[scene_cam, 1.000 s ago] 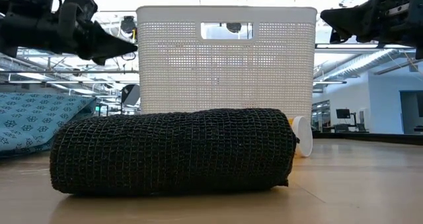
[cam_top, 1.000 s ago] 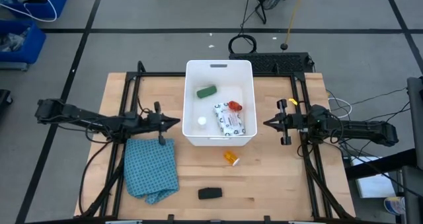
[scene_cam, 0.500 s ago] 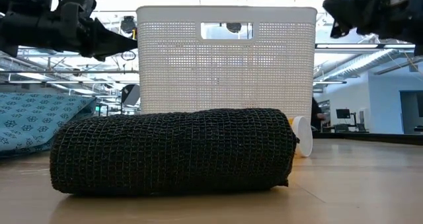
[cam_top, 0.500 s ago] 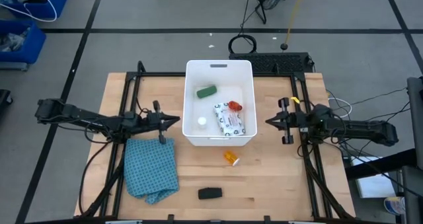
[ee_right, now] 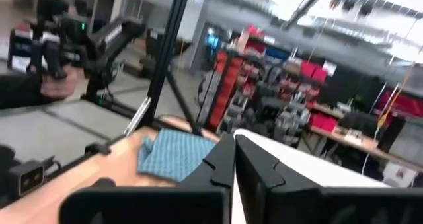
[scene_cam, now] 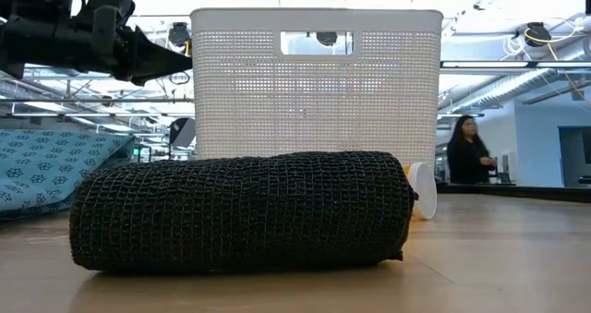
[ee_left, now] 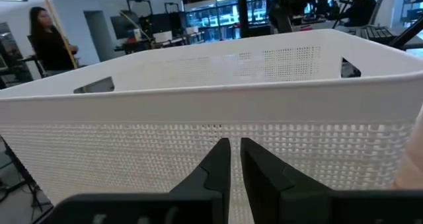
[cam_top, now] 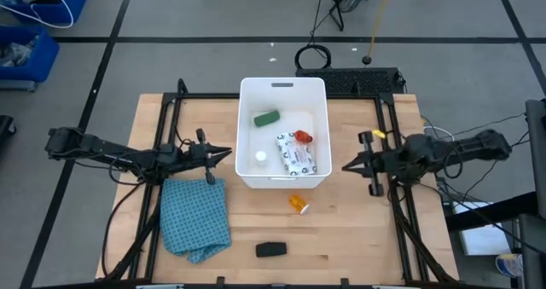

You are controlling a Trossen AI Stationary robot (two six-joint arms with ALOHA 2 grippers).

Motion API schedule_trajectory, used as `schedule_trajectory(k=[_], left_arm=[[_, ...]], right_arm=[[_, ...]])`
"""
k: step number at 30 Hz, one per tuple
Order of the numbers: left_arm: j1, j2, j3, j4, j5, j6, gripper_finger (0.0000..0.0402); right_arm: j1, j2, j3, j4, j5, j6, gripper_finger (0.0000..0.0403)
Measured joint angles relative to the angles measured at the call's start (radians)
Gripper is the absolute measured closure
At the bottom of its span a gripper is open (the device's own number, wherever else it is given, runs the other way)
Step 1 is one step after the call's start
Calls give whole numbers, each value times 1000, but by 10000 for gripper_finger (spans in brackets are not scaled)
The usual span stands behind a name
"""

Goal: Pick & place medical supplies in basket/bin
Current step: Put the orange pill bottle into the white bin

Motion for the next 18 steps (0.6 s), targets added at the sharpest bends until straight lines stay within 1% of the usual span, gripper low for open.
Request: schedule_trajectory(k=[7, 12, 15, 18], left_arm=[[0, 0, 0, 3, 0, -5, 360], [0, 0, 1, 3, 0, -24, 360], [0, 0, 1, 10, 0, -27, 360], [0, 0, 1, 24, 0, -31, 360]], right_arm=[[200, 230, 75, -4, 233, -22, 368], [345, 365, 166, -25, 396, -53, 344], [422, 464, 226, -76, 503, -22, 328], [474, 553, 292, -125, 594, 37, 313]])
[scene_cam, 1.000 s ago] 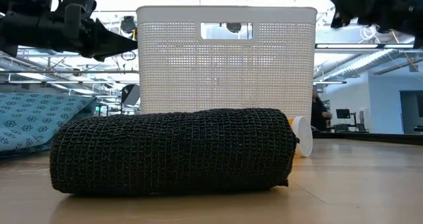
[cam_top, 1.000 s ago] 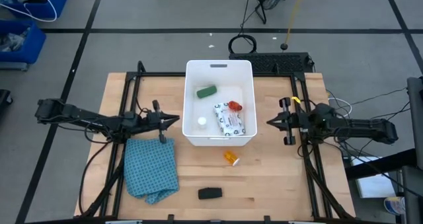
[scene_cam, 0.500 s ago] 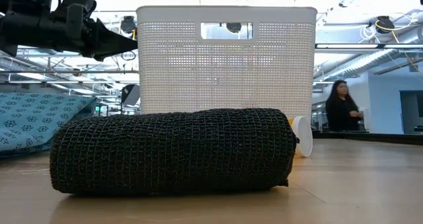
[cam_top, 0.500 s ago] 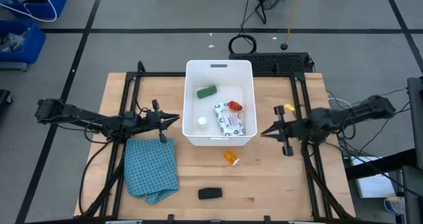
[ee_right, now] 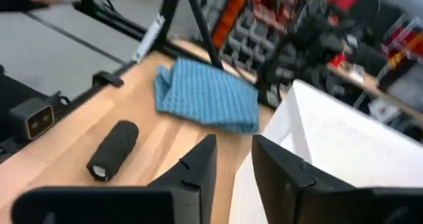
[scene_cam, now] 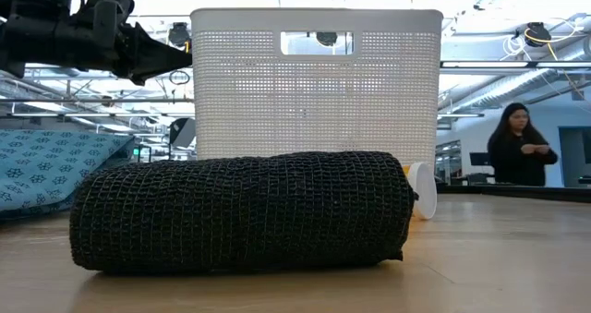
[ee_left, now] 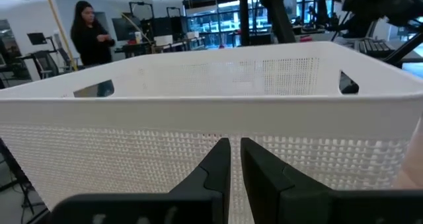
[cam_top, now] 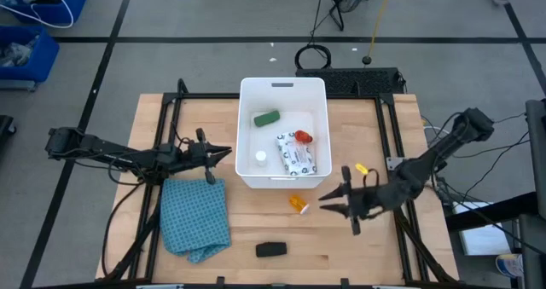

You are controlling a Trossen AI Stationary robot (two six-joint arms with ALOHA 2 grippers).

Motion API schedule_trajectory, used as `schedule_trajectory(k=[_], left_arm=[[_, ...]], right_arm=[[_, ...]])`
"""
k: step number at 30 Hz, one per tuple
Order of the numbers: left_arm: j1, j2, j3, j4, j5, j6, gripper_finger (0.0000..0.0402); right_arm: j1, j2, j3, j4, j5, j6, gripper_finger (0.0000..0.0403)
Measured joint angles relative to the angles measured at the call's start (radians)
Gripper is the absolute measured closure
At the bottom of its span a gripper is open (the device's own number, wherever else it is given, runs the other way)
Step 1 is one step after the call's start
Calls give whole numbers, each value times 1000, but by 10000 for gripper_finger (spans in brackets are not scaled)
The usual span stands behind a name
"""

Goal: Pick & place medical supplies in basket/bin
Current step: Put the orange pill bottle into the white bin

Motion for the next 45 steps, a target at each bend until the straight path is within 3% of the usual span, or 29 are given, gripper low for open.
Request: schedule_trajectory(k=[8, 19, 28, 36, 45], left_arm=[[0, 0, 0, 7, 0, -22, 360], [0, 0, 1, 9, 1, -23, 360], [0, 0, 1, 10, 1, 8, 360], [0, 0, 1, 9, 0, 61, 360], [0, 0, 1, 10, -45, 109, 360]], right_arm=[[93, 174, 83, -135, 160, 223, 260], [124, 371, 83, -147, 132, 600, 136], [77, 515, 7, -139, 164, 1070, 28], [63, 522, -13, -101, 267, 1171, 5], [18, 552, -13, -70, 236, 1248, 9]])
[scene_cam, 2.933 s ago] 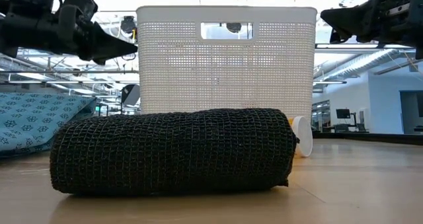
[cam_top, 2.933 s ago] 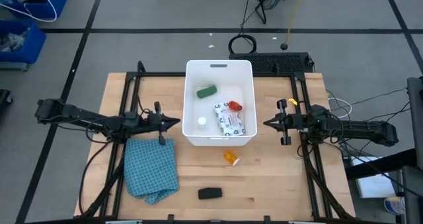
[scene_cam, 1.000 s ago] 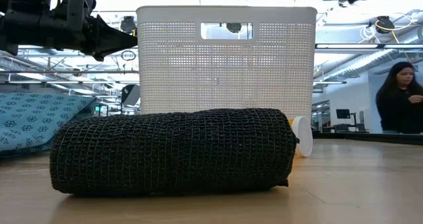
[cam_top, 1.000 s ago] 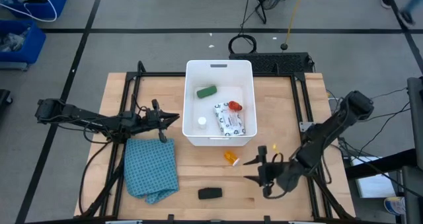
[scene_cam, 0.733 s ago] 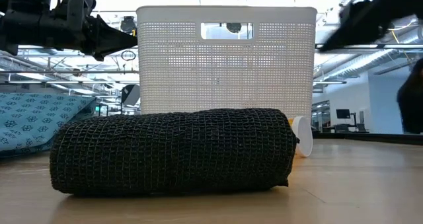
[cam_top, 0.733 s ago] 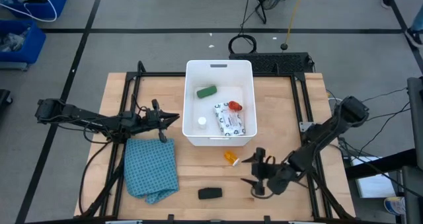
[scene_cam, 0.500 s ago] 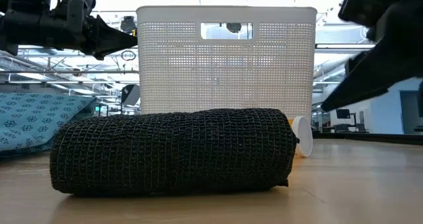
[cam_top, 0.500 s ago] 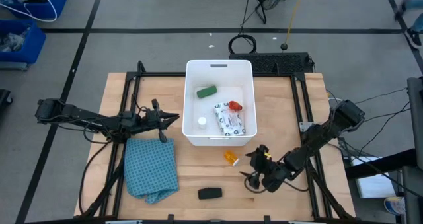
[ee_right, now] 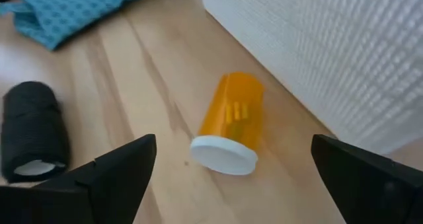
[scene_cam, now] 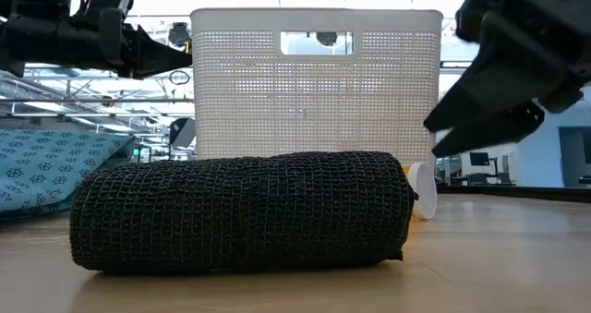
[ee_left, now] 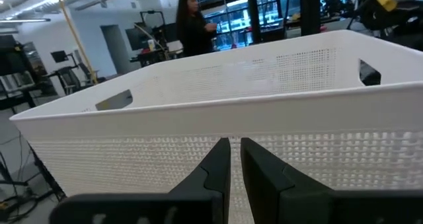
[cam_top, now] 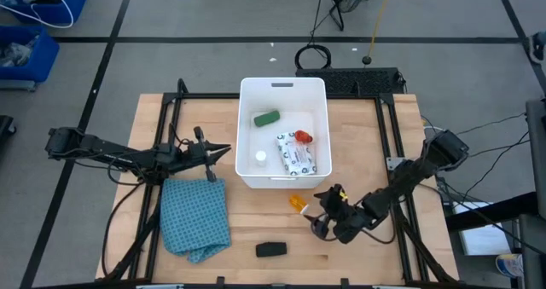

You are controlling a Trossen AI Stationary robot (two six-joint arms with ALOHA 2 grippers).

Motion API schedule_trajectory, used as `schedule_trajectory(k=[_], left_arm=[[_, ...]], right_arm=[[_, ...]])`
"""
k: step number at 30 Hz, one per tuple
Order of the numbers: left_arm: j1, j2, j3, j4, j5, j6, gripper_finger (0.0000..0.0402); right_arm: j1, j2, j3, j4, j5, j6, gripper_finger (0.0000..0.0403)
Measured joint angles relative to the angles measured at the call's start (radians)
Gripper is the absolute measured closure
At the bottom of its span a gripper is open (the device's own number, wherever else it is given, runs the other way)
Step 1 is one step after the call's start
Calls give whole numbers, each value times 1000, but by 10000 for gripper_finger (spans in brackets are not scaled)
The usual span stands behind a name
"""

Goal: Pick & place medical supplies in basket/bin
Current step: Put the orange pill bottle into the white bin

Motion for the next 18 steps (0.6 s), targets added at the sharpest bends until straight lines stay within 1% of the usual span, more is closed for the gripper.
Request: schedule_trajectory(k=[5, 11, 14, 18], left_arm=[[0, 0, 0, 13, 0, -3, 360], [0, 0, 0, 14, 1, -23, 360], [0, 0, 0, 14, 1, -24, 360], [0, 0, 0, 14, 1, -26, 360]], right_arm=[[-27, 48, 0, 10, -32, 52, 9], [-60, 91, 0, 109, -53, 14, 9], [-75, 108, 0, 108, -56, 7, 9], [-99, 143, 0, 113, -121, 26, 9]])
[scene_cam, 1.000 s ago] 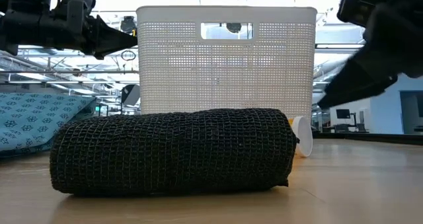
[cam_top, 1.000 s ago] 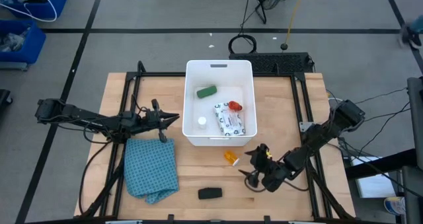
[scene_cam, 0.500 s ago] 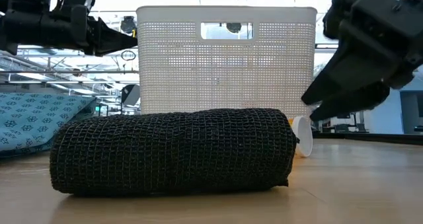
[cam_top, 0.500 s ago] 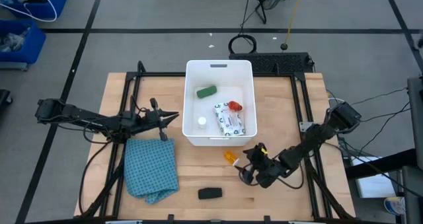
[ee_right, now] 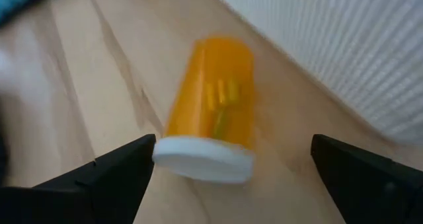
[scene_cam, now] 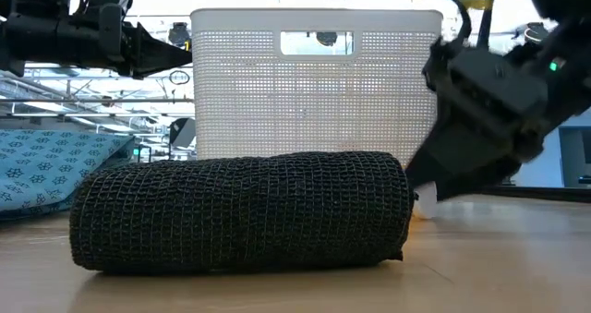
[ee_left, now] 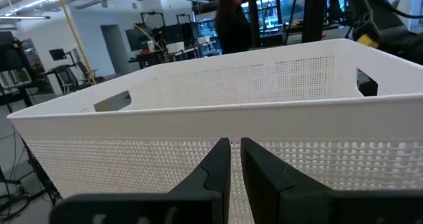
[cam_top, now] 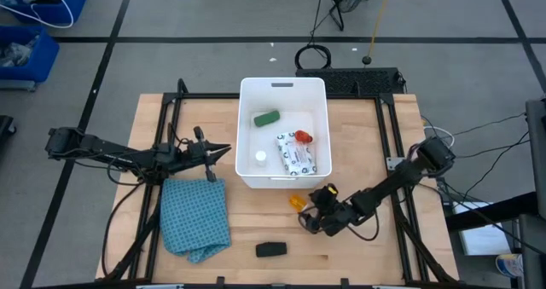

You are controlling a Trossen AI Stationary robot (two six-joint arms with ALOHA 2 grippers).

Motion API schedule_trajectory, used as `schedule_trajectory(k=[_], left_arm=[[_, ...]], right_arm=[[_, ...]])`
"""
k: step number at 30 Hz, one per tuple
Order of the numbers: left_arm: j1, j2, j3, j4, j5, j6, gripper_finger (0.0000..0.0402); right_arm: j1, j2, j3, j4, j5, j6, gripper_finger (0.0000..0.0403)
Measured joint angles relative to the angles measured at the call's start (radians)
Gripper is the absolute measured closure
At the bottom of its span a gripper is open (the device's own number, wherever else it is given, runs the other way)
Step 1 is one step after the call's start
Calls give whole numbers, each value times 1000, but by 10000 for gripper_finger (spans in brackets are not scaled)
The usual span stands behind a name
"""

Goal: Pick & place medical supplies in basket/bin
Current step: Put the orange pill bottle into the white bin

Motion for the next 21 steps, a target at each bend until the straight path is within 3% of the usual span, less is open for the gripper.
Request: schedule_trajectory(k=[10, 21], left_arm=[[0, 0, 0, 0, 1, -11, 360], [0, 0, 0, -1, 2, -11, 360]], right_arm=[[-10, 31, 2, 8, -13, 20, 20], [-3, 4, -2, 9, -60, -59, 151]])
